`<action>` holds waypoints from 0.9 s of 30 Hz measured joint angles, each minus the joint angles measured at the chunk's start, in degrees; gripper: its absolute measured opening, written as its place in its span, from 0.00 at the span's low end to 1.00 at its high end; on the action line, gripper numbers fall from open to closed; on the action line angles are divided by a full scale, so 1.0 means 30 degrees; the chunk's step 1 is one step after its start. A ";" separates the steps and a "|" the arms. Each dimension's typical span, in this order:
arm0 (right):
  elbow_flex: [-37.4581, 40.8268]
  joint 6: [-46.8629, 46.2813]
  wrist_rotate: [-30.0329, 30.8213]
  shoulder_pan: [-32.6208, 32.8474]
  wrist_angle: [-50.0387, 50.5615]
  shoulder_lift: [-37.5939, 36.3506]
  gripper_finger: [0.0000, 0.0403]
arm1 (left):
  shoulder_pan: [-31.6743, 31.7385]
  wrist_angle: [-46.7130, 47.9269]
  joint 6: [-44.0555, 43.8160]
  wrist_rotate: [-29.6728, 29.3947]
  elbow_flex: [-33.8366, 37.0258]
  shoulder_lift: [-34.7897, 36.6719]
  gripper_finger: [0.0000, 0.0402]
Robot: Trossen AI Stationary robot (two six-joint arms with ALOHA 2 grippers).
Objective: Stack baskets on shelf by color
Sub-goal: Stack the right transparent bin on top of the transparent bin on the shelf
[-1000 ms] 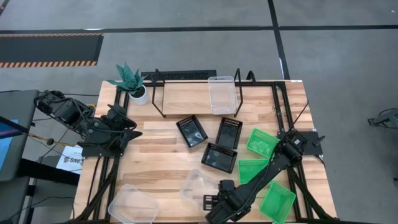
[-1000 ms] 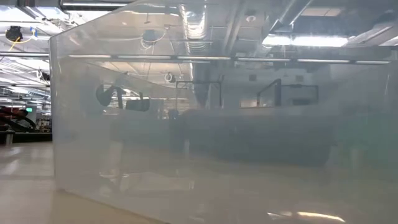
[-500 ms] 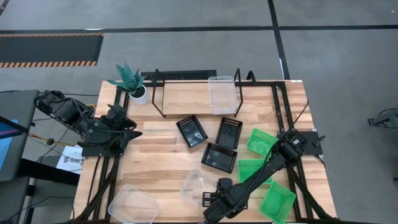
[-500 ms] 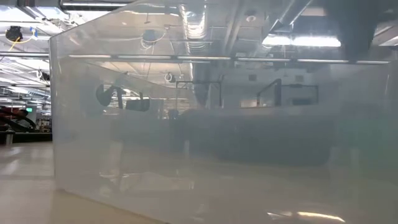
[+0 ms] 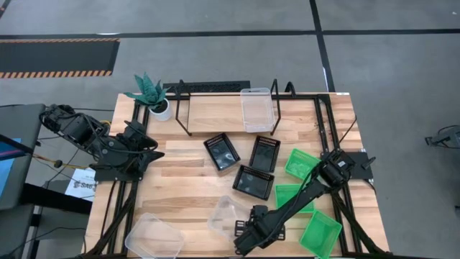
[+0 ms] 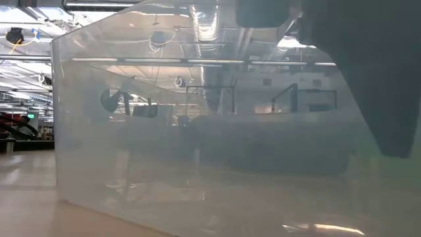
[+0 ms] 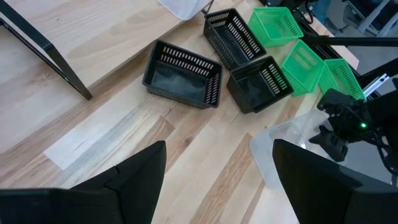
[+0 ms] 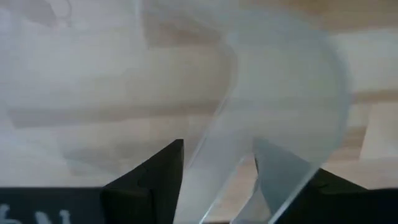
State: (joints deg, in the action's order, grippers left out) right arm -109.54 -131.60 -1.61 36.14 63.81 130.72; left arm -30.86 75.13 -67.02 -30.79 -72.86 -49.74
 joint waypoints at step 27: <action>-0.0802 0.3897 0.0285 -0.2140 -0.0417 -0.0211 0.02 | -0.0004 0.0007 0.1214 -0.0368 -0.0004 0.0007 0.71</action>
State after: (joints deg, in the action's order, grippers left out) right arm -111.94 -119.91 -0.75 29.72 62.56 130.08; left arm -30.87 75.16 -63.37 -31.89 -72.87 -49.71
